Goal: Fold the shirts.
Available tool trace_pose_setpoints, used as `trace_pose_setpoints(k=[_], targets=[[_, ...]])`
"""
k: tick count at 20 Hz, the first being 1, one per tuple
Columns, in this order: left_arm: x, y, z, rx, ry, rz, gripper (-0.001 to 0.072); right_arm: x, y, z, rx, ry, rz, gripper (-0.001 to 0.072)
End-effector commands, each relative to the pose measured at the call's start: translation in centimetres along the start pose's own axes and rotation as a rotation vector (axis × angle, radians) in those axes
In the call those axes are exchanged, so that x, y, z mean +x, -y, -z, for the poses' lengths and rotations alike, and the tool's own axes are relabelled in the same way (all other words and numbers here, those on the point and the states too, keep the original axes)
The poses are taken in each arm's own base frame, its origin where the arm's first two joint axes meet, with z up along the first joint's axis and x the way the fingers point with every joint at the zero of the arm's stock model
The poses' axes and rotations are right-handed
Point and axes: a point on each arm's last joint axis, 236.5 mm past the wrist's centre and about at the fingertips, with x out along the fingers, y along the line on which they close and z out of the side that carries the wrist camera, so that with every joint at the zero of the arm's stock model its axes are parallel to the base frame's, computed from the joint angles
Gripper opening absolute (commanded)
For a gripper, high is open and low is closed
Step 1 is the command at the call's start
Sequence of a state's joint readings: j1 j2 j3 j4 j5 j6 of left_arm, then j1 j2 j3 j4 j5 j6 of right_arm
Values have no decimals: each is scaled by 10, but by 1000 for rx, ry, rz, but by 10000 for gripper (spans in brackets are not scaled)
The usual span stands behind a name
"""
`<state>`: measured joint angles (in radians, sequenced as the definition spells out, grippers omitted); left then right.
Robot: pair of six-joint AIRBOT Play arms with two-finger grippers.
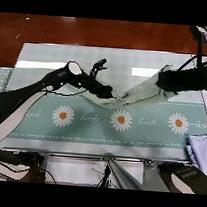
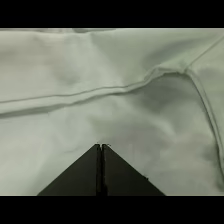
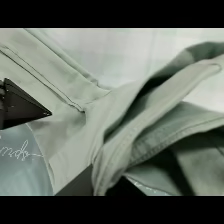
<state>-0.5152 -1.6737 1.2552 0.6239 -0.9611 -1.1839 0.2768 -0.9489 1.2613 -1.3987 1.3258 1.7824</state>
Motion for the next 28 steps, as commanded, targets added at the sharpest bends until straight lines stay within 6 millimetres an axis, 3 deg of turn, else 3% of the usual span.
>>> trace_pose_setpoints(k=[1, 5, 7, 10, 12, 13, 15, 17, 19, 21, 24, 26, 28], targets=[[27, 27, 14, 32, -18, 20, 27, -17, 1, 4, 13, 24, 18, 17], [60, 55, 49, 10, -107, 61, 27, -24, 16, 0, -2, 57, 79, 17], [70, 76, 56, -9, -114, 117, 27, -24, 18, -2, -4, 64, 87, 17], [64, 80, 41, 15, -67, 141, 26, -24, 19, -1, -5, 62, 92, 17], [35, 65, 15, 33, 2, 108, 25, -24, 22, -7, -9, 85, 108, 17], [13, 54, -2, 47, 50, 78, 25, -24, 20, -13, -10, 111, 100, 16], [-50, 28, -40, 55, 178, 18, 25, -17, 3, -29, 1, 160, 23, 16], [-123, 6, -72, 34, 325, -25, 25, 1, -19, -41, 19, 167, -70, 16], [-209, -17, -93, 2, 495, -75, 26, 28, -37, -48, 39, 138, -154, 16], [-290, -35, -96, -23, 641, -133, 26, 56, -60, -54, 67, 109, -260, 16], [-382, -49, -77, -49, 799, -220, 26, 101, -100, -52, 37, 86, -331, 16], [-418, -49, -58, -59, 848, -260, 26, 131, -131, -39, 3, 62, -358, 16], [-438, -44, -44, -71, 875, -278, 26, 160, -160, -27, -9, 54, -385, 16]])
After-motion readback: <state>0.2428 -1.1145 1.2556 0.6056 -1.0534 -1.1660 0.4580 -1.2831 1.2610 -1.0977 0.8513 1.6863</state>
